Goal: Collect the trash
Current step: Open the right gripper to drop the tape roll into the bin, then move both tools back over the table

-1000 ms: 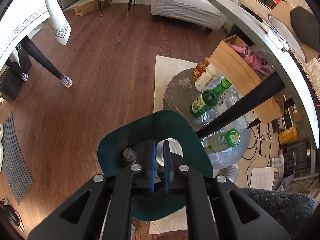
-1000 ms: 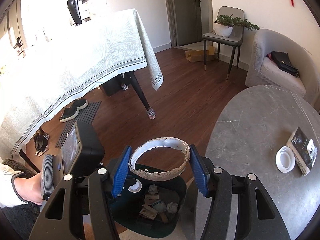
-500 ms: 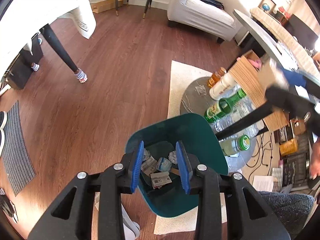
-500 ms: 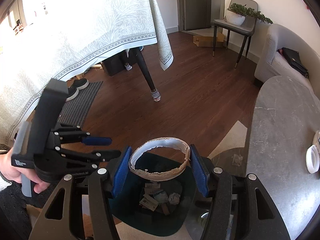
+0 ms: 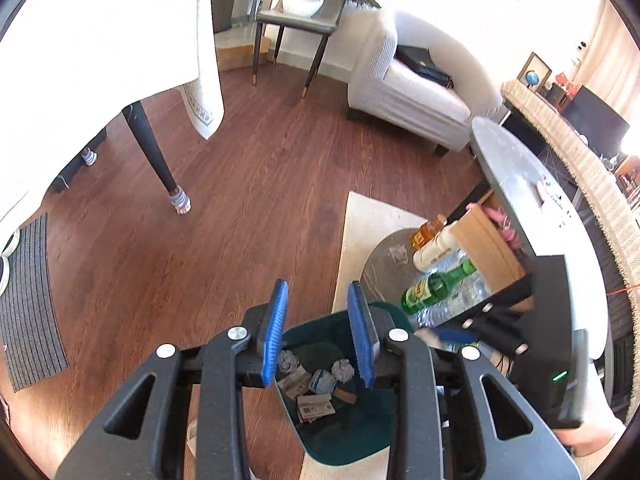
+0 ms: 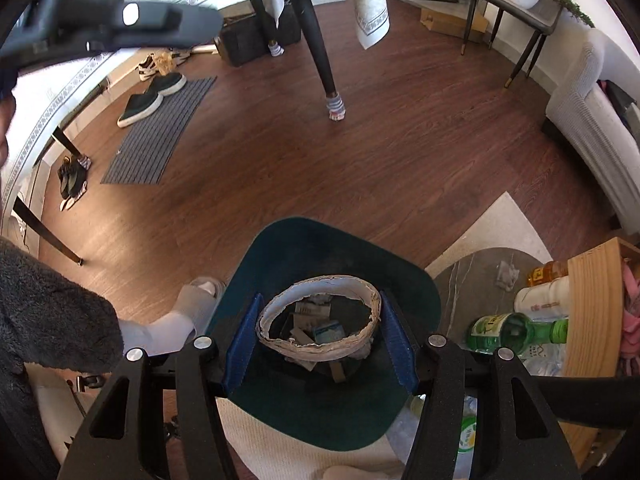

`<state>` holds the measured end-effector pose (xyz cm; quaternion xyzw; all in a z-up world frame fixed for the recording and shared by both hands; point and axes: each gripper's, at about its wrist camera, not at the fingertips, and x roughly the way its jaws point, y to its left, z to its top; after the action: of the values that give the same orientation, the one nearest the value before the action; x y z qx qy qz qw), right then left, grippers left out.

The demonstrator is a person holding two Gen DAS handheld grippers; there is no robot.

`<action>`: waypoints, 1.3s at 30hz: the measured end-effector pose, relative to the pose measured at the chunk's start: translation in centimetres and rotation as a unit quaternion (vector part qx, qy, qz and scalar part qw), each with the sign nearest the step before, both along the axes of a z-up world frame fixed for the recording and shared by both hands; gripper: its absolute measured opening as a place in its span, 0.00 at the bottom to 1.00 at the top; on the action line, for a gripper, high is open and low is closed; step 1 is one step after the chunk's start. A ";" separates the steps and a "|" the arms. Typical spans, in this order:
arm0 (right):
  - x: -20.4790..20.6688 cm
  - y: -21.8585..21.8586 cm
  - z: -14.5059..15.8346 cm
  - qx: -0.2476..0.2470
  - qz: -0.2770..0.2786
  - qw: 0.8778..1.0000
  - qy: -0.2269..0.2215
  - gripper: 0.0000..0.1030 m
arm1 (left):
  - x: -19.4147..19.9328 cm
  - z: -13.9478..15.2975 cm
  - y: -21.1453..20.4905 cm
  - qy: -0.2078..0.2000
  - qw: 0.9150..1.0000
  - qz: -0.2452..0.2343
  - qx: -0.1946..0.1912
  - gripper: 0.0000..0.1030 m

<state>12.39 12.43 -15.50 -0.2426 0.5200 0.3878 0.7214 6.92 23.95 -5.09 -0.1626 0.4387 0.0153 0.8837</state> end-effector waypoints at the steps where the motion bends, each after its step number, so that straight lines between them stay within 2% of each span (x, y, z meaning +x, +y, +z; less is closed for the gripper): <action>1: -0.2 0.0 -0.4 -0.008 0.003 1.000 0.004 0.58 | 0.0 0.4 0.0 -0.006 1.000 0.000 -0.002 0.26; 3: -0.3 0.0 -1.0 -0.023 0.006 1.000 0.003 0.61 | 0.2 1.1 0.0 -0.017 1.000 -0.003 -0.004 0.22; 4: -0.3 0.0 -1.2 -0.026 0.008 1.000 0.009 0.69 | 0.3 1.5 -0.1 -0.023 1.000 -0.005 -0.004 0.21; 6: -0.6 -0.3 -1.3 -0.032 0.013 0.999 0.010 0.72 | 0.3 2.4 -0.5 -0.034 0.999 -0.009 -0.002 0.21; 10: -1.1 -1.0 -1.1 -0.031 0.015 0.999 0.008 0.72 | 0.6 3.8 -1.3 -0.055 0.998 -0.008 0.015 0.21; 14: -1.4 -1.8 0.4 -0.001 0.013 1.000 0.001 0.72 | 1.3 5.2 -1.9 -0.078 0.997 -0.007 0.005 0.22; 18: -1.8 -2.5 3.0 0.039 0.018 0.999 -0.018 0.65 | 1.8 6.7 -2.8 -0.100 0.995 -0.011 0.008 0.25; 21: -1.9 -3.2 5.4 0.069 0.015 0.997 -0.040 0.64 | 2.0 7.6 -3.5 -0.118 0.993 -0.011 0.005 0.30; 27: -1.4 -5.7 9.8 0.120 -0.010 0.989 -0.081 0.54 | 2.7 9.4 -6.0 -0.144 0.989 -0.023 0.016 0.36; 31: -0.4 -8.1 11.4 0.140 -0.040 0.985 -0.097 0.53 | 3.4 9.7 -8.1 -0.151 0.988 -0.040 0.018 0.46; 39: 2.1 -14.8 13.5 0.159 -0.117 0.973 -0.122 0.53 | 4.8 9.1 -12.3 -0.147 0.985 -0.080 0.033 0.56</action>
<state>14.53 -2.37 -2.00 -0.1079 0.3841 0.3462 0.8491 11.74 11.61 4.04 -0.0982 0.3143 -0.0646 0.9420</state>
